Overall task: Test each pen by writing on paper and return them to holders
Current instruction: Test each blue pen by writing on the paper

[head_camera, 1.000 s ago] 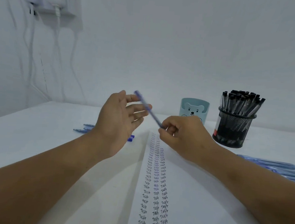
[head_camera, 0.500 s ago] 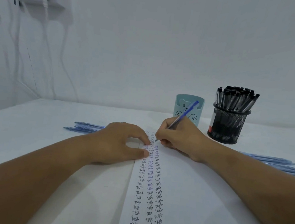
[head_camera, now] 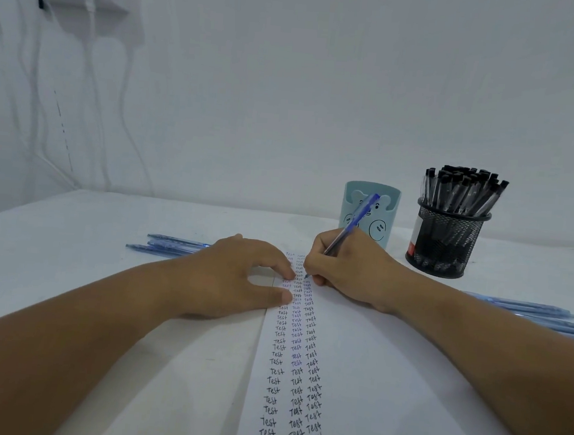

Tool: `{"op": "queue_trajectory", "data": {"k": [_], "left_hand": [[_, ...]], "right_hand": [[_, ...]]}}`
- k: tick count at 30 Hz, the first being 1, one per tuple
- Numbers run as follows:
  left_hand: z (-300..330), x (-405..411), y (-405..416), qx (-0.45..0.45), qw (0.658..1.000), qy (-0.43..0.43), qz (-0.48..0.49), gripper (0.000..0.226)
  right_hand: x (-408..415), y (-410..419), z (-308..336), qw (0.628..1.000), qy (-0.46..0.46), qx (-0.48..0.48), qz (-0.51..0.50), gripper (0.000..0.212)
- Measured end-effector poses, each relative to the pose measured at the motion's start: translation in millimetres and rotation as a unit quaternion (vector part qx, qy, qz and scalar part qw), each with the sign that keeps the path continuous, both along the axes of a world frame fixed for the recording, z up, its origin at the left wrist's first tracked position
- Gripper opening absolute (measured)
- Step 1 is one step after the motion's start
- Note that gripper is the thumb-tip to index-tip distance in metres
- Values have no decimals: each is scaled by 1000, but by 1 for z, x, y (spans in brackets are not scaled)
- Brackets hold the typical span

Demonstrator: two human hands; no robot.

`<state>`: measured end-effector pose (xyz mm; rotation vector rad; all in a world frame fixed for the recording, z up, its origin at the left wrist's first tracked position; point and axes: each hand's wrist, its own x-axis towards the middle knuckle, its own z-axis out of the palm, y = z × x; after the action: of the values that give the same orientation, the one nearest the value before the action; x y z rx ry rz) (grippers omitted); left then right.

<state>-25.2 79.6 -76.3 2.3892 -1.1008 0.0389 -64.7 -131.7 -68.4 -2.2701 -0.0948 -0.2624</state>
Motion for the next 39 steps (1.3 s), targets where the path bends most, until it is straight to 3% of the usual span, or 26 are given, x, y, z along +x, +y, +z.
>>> {"op": "queue_trajectory", "data": {"k": [39], "left_hand": [[-1,0,3,-7,1000,12,-8,33]], "right_hand": [[1,-1,-1,998,-31,-39,-24,18]]}}
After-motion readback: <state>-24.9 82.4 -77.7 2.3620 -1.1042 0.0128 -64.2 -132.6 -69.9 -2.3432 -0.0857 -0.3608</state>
